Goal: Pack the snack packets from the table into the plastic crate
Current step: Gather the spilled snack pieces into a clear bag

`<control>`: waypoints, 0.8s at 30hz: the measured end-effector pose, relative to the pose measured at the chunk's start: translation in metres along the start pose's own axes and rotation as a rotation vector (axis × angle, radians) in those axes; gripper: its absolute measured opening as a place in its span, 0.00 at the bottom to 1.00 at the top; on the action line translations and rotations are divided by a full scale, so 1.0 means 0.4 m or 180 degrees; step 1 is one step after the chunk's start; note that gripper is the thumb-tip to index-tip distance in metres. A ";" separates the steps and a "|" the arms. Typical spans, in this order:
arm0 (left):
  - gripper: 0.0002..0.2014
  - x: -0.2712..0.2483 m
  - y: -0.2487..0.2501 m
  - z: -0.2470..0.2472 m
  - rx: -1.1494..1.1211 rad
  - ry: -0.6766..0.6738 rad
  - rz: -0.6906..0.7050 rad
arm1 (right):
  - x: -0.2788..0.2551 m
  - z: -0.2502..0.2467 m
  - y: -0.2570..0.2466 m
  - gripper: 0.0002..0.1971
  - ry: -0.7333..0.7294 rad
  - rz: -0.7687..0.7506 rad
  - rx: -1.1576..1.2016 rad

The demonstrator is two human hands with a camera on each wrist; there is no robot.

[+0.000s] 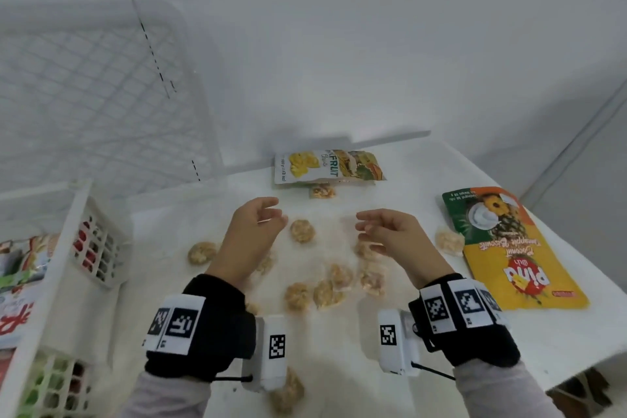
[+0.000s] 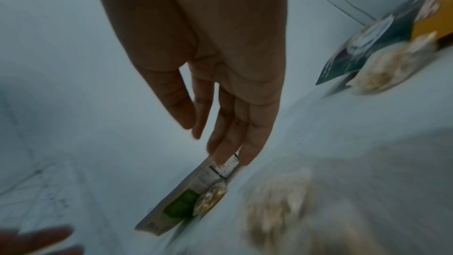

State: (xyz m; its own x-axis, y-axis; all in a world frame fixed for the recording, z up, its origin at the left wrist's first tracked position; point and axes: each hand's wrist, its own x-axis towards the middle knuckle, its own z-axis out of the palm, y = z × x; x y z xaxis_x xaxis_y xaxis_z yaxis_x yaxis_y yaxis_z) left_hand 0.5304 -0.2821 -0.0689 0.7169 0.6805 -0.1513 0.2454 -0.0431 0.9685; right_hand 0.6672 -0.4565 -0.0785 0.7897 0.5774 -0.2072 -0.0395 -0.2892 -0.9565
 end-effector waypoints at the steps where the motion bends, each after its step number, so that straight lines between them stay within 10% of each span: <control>1: 0.14 0.023 -0.002 0.000 -0.0069 0.0076 -0.0064 | 0.030 -0.017 0.000 0.12 0.0079 0.0040 0.0059; 12: 0.22 0.257 0.002 0.091 -0.0232 0.0859 -0.0567 | 0.358 -0.121 0.007 0.26 0.0391 0.0505 0.0270; 15: 0.05 0.290 0.007 0.128 -0.0354 0.0859 -0.0633 | 0.401 -0.121 0.018 0.30 0.0159 0.0649 0.0567; 24: 0.08 0.287 0.004 0.133 -0.0612 0.1069 -0.0506 | 0.398 -0.142 0.004 0.11 -0.0069 0.0258 0.1083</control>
State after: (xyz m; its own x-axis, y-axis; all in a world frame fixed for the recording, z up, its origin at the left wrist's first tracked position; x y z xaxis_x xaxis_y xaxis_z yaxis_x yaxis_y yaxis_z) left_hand 0.6479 -0.2430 -0.0953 0.4194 0.8698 -0.2597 0.1866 0.1974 0.9624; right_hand 0.8275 -0.4084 -0.1015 0.7625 0.5802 -0.2862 -0.3063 -0.0660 -0.9497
